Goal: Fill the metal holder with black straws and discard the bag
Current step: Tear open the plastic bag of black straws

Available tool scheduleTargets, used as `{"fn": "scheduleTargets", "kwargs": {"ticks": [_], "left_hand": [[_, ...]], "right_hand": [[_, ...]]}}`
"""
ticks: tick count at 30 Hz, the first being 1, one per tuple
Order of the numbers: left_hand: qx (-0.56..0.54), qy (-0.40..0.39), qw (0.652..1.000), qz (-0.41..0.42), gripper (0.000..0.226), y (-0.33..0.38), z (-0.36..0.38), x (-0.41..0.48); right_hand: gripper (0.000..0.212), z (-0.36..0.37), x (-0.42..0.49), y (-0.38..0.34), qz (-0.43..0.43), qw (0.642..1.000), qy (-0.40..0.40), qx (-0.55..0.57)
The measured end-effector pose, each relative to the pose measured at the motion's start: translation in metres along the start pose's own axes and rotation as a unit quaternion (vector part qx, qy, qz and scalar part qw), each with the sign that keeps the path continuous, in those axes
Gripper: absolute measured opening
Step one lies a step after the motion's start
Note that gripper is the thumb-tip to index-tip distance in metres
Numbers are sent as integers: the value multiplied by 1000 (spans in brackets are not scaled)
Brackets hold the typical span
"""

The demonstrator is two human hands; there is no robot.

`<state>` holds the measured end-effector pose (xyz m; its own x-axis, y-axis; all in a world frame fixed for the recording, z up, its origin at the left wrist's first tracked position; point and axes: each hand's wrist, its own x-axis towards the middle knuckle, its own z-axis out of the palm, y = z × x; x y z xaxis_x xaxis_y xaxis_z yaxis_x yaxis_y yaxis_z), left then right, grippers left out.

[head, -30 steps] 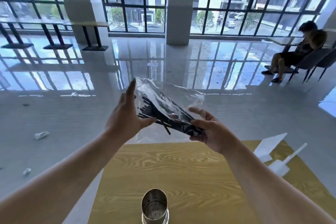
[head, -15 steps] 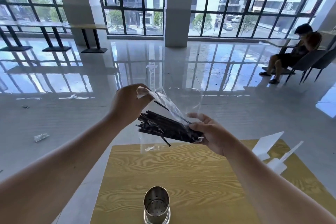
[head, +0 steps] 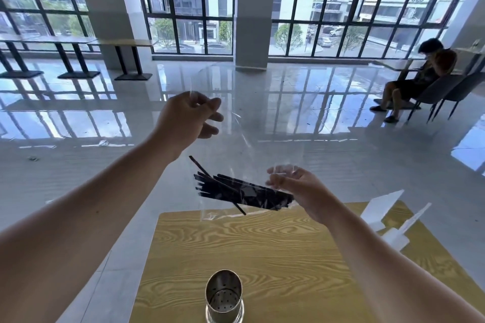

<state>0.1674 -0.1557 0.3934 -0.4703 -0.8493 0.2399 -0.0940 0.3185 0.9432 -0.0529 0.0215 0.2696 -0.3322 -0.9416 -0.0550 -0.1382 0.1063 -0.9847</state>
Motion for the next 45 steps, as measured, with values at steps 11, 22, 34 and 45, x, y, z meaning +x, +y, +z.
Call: {"fn": "scheduleTargets", "kwargs": {"ticks": [11, 22, 34, 45], "left_hand": [[-62, 48, 997, -7, 26, -18, -17, 3], [-157, 14, 984, -82, 48, -57, -30, -4], [-113, -71, 989, -60, 47, -52, -1, -13], [-104, -238, 948, -185, 48, -69, 5, -25]], "right_hand": [[25, -1, 19, -34, -71, 992, 101, -39], [27, -18, 21, -88, -125, 981, 99, -113], [16, -20, 17, -76, -87, 991, 80, 71], [19, -24, 17, -62, -75, 945, 91, 305]]}}
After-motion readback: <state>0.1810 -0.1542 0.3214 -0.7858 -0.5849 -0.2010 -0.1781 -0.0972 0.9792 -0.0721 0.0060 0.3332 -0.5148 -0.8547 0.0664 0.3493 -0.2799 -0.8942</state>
